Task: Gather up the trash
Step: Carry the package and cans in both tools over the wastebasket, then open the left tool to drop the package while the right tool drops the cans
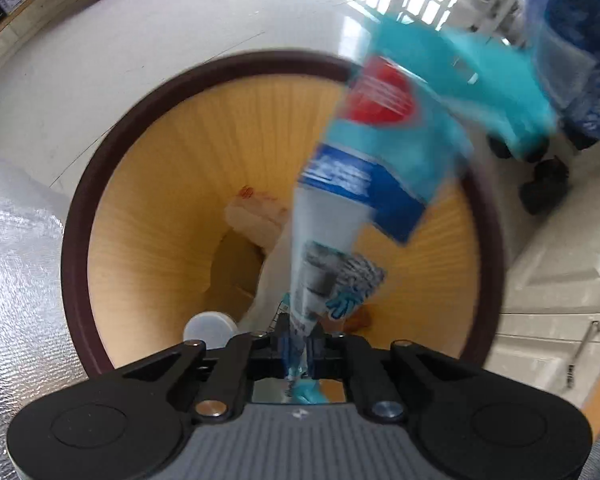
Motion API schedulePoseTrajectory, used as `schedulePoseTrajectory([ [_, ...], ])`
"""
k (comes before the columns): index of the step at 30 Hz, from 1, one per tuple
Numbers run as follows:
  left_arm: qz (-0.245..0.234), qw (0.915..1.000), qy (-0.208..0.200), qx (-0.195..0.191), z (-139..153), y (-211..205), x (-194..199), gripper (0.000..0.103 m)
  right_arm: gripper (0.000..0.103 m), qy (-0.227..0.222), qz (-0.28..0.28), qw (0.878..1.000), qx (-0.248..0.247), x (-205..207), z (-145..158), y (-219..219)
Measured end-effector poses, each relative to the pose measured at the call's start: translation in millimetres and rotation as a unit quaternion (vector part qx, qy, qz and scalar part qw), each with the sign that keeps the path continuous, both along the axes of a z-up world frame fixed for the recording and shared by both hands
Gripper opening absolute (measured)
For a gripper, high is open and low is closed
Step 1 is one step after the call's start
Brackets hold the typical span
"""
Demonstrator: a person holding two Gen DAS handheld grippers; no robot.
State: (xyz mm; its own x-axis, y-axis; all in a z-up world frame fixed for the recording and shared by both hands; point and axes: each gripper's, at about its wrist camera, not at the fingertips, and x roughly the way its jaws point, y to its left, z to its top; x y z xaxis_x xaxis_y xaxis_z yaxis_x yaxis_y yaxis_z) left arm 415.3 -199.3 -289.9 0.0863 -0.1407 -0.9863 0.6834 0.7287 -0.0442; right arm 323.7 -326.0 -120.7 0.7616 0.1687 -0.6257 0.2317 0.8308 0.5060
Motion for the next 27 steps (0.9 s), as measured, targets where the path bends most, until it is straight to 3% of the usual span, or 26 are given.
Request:
schedulePoseTrajectory([
  [14,-0.045,0.9981,-0.005,0.043,-49,-3,-21,0.007,0.054,0.000,-0.004,0.999,0.052,3,-10,-7],
  [15,-0.039,0.9984,-0.007,0.040,-49,-3,-21,0.010,0.054,0.000,-0.002,0.999,0.052,3,-11,-6],
  [17,-0.021,0.9994,0.006,0.027,-43,0,-17,0.025,0.054,0.002,0.001,0.999,0.053,4,-12,-5],
  [19,0.007,0.9997,0.022,0.003,-33,1,-16,0.049,0.054,0.003,0.004,0.998,0.057,5,-15,-5],
  [21,0.024,0.9994,0.019,-0.019,-19,3,-14,0.064,0.054,0.006,0.003,0.998,0.058,6,-17,-5],
  [24,0.042,0.9984,0.006,-0.038,3,6,-12,0.072,0.054,0.004,0.002,0.998,0.060,5,-17,-12],
  [27,0.074,0.9968,0.001,-0.031,24,16,-8,0.076,0.054,0.003,0.004,0.998,0.064,5,-19,-13],
])
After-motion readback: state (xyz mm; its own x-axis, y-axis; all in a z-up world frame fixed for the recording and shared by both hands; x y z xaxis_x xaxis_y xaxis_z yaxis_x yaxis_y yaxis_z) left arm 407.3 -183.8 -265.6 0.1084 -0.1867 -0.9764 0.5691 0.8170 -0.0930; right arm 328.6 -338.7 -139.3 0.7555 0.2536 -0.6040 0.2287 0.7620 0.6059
